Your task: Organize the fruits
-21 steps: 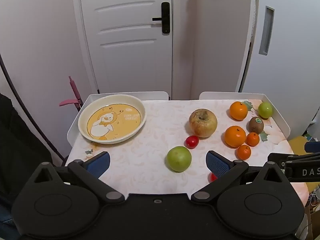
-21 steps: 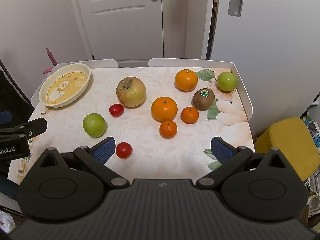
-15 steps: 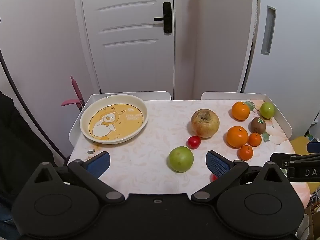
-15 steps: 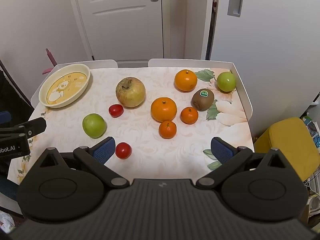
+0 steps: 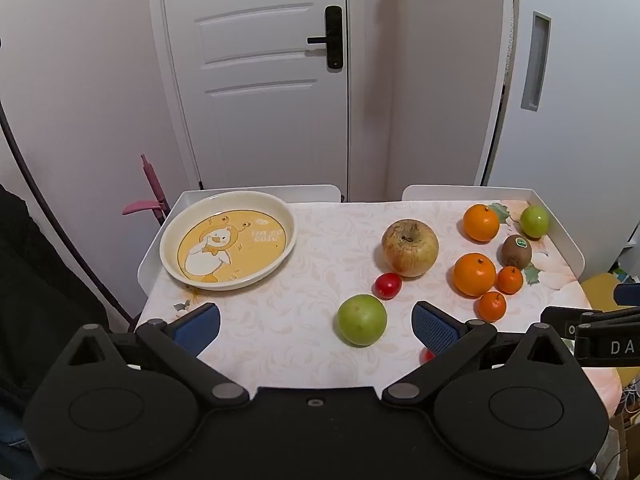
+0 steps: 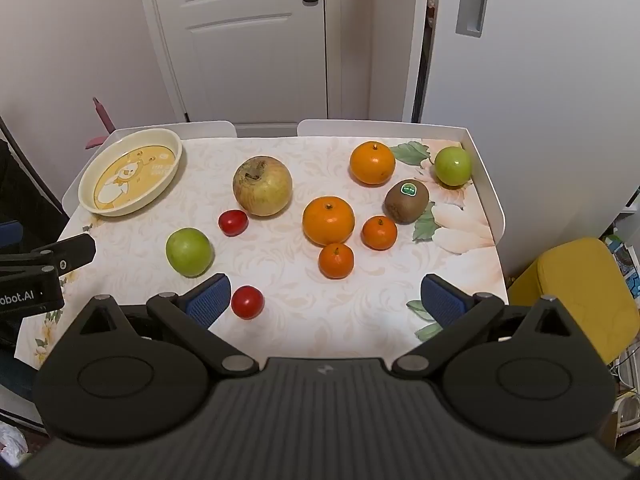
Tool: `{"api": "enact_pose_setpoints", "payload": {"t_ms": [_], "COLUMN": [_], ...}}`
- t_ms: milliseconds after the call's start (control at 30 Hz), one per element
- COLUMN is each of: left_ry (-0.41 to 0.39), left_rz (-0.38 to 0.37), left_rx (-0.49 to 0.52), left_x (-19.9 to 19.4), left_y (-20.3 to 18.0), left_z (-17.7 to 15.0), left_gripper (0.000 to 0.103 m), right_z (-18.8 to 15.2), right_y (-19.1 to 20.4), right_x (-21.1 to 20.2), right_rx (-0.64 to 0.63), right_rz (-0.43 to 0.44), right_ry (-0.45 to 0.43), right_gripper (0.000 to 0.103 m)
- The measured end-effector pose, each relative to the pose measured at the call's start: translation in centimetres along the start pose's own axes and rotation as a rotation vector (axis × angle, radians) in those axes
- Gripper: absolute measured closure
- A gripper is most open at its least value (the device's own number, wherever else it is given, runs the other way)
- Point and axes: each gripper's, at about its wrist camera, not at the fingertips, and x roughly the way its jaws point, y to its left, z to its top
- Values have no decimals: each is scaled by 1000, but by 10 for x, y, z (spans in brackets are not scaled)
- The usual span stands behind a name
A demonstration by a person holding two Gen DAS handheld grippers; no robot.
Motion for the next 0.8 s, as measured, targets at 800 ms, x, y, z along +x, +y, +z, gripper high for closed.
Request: {"api": "enact_pose_setpoints", "payload": {"t_ms": [800], "left_ry": [-1], "left_rz": [2], "left_rx": [8], "left_x": [0], "left_y": [-4], "left_z": [4], "left_gripper": [0], "right_z": [0], "right_y": [-1], "right_x": [-2], "right_rx": [-1], "right_rz": [-3], "right_ry": [-4], "right_gripper": [0]}}
